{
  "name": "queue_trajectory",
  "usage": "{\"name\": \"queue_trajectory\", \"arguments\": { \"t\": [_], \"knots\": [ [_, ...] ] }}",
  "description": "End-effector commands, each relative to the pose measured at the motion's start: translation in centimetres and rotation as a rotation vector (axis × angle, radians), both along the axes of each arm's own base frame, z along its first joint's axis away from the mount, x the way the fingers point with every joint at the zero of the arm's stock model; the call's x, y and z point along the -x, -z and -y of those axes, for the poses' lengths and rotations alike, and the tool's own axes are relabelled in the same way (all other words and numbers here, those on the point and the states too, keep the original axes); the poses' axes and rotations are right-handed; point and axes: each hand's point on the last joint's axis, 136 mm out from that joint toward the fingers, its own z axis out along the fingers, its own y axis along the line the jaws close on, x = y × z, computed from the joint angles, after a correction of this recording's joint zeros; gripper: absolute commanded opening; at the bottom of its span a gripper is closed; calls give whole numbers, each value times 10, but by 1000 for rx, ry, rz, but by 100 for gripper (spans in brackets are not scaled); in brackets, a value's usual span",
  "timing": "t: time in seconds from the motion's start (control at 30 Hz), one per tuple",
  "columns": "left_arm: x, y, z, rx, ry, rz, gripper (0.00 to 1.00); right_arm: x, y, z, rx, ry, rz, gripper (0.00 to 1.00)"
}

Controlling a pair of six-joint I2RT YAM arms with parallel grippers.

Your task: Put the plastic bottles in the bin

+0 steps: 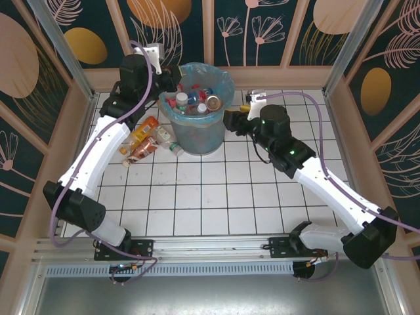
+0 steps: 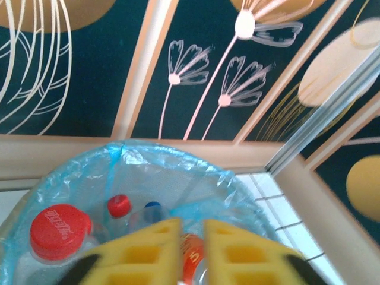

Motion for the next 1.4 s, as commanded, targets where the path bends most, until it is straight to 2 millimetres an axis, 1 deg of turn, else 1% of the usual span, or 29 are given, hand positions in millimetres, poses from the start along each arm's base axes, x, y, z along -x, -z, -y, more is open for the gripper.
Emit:
{"name": "queue_trajectory", "arguments": {
  "t": [0.0, 0.07, 0.13, 0.2, 0.23, 0.33, 0.5, 0.67, 0.77, 0.87, 0.93, 1.03, 1.1, 1.27, 1.37],
  "knots": [
    [-9, 61, 4, -100, 31, -168, 4, 1, -17, -3, -23, -5, 30, 60],
    [-10, 82, 4, -143, 34, -215, 0, 1, -16, -3, -20, -1, 28, 60],
    [-10, 100, 2, -185, 34, -255, 0, 1, -15, -2, -17, 3, 27, 60],
    [-6, 107, 1, -214, 51, -274, 0, 1, -13, -1, -16, 6, 25, 60],
    [-10, 125, 3, -242, 58, -311, 0, 1, -13, -1, -17, 6, 24, 60],
    [-12, 144, 2, -292, 72, -364, 0, 0, -9, -3, -18, 4, 17, 60],
    [-16, 167, -2, -369, 71, -437, 0, -2, -5, -6, -17, -1, 6, 60],
    [-17, 183, -6, -426, 73, -491, 0, -3, -2, -6, -13, 1, -1, 60],
    [-20, 187, -8, -457, 65, -513, 0, -3, -2, -6, -13, 2, 0, 60],
    [-25, 179, -2, -435, 83, -501, 0, -3, -3, -6, -12, 2, 0, 60],
    [-30, 173, 5, -408, 99, -489, 3, -4, -2, -7, -9, 0, -2, 60],
    [-38, 174, 11, -401, 105, -498, 2, -3, -2, -7, -9, -1, -4, 60],
    [-36, 186, 11, -414, 112, -545, 0, -3, -1, -6, -8, 1, -6, 60],
    [-30, 210, 12, -427, 124, -594, 0, -1, 0, -2, -4, 12, -9, 60],
    [-26, 217, 12, -434, 128, -611, 0, -2, 1, -2, -1, 14, -9, 60]
  ]
}}
